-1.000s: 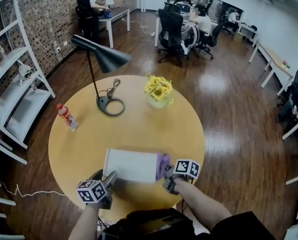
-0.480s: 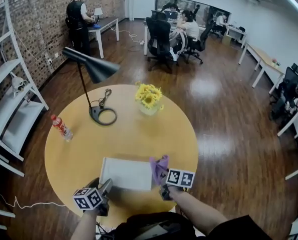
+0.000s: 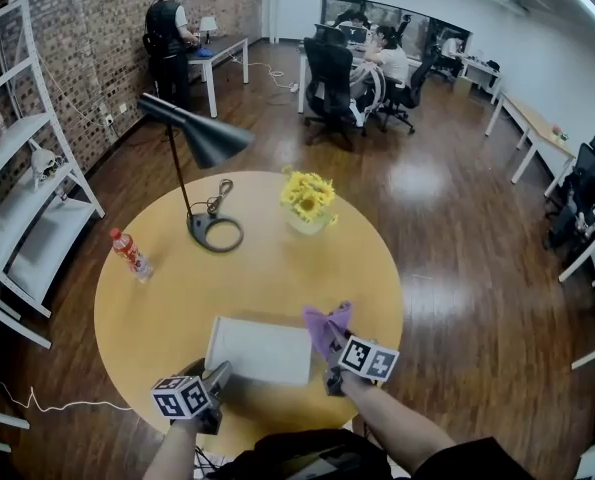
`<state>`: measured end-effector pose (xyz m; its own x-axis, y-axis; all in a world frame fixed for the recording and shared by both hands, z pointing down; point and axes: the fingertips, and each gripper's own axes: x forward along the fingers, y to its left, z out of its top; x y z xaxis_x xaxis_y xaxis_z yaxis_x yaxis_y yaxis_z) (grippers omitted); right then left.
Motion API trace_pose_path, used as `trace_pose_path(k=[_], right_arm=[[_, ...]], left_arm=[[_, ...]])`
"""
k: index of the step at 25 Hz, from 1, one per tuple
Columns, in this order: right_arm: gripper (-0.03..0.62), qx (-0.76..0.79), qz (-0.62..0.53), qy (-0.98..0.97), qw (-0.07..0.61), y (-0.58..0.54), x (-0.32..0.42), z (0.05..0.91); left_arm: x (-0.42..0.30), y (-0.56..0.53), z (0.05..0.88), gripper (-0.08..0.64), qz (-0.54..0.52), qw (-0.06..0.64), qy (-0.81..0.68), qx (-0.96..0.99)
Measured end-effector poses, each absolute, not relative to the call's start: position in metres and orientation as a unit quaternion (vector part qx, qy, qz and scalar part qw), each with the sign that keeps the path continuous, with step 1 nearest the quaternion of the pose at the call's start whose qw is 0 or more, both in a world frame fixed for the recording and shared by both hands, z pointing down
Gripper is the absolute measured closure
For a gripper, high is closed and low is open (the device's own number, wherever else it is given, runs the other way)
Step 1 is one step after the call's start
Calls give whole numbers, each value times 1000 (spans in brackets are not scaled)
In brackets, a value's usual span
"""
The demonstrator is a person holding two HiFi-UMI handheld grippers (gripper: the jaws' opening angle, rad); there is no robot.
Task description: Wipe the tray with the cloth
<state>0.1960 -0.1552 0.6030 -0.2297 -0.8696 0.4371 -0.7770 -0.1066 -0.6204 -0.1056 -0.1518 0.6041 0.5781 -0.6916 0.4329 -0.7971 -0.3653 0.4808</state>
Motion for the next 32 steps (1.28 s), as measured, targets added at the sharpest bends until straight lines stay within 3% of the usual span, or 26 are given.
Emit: trace_pose_path(k=[3, 6, 19, 26, 32], right_arm=[[500, -628, -338, 701, 10, -170, 201, 577], [500, -601, -373, 707, 8, -173, 202, 582], [499, -521, -561, 601, 229, -120, 163, 644], [499, -517, -577, 583, 246, -56, 134, 664], [499, -527, -573, 600, 184, -26, 124, 669]], left_arm=[[-107, -152, 609, 275, 80, 345, -454, 818], [-109, -153, 609, 275, 77, 350, -454, 815], [-102, -156, 607, 275, 85, 340, -413, 841], [-107, -157, 611, 276, 74, 350, -400, 844], [-110, -157, 610, 287, 51, 360, -401, 841]])
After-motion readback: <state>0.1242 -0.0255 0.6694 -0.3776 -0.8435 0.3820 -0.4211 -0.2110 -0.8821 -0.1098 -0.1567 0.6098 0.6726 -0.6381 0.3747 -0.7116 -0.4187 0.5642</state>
